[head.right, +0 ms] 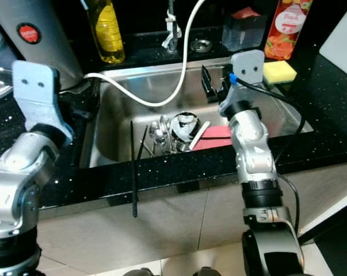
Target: Kitchen organization
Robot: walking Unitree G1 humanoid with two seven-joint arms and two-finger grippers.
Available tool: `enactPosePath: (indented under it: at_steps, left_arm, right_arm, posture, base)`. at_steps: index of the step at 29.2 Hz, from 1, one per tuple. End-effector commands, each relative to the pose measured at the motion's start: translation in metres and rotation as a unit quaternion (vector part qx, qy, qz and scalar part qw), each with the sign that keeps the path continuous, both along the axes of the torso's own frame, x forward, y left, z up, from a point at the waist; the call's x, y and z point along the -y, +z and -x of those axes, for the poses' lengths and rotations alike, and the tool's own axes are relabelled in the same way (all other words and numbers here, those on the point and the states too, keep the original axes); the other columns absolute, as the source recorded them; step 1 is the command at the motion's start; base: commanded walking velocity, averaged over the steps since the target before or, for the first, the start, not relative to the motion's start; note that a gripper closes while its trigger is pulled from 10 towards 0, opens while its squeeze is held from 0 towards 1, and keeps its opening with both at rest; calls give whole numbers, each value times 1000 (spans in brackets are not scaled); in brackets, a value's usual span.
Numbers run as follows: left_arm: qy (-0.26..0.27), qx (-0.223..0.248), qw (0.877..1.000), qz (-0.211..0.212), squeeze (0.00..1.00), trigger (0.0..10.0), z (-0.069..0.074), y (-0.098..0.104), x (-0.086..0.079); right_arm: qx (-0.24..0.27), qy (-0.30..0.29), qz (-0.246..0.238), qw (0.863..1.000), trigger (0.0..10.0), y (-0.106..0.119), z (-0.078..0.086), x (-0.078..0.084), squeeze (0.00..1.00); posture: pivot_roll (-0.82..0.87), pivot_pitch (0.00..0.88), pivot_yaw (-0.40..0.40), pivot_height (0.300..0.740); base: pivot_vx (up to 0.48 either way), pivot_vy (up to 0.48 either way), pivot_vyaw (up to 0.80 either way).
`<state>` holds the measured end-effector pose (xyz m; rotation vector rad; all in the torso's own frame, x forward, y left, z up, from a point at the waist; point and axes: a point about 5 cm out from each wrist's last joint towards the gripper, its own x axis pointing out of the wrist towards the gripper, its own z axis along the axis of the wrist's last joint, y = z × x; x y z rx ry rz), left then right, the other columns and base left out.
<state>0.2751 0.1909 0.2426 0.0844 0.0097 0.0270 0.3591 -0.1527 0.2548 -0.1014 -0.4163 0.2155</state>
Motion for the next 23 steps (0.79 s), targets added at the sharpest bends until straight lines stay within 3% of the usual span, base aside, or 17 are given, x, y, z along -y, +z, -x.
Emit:
enactPosePath:
  at_steps: [1,9,11,15,19,23]
  left_arm:
    - [38,-22,999,1,0,10000,7,-1,-10]
    - [53,-78,996,0,0,10000,9,-18,-24]
    - [42,-124,991,-18,0,10000,3,-30,-30]
    - [51,-145,988,-30,0,10000,-2,-37,-38]
    - [59,-161,985,-5,0,10000,-14,-45,-49]
    - [45,-165,985,10,0,10000,-23,-50,-46]
  right_arm:
    - [-13,6,9,1000,10000,-3,-1,-1,0]
    - [-22,11,5,1000,10000,-8,-1,-4,0]
    - [-24,19,-2,1000,10000,-11,0,-9,0]
    - [-25,22,-6,999,10000,-11,0,-13,0]
    - [-21,26,-10,999,10000,-10,1,-18,0]
    - [-16,21,-11,1000,10000,-7,2,-16,0]
  posture:
    - [105,58,42,740]
    - [121,70,48,740]
    - [136,77,53,740]
    - [137,85,59,740]
    - [101,87,78,740]
    - [87,86,76,740]
  base:
    - [0,0,0]
    - [0,0,0]
    - [0,0,0]
    - [0,0,0]
    - [0,0,0]
    - [0,0,0]
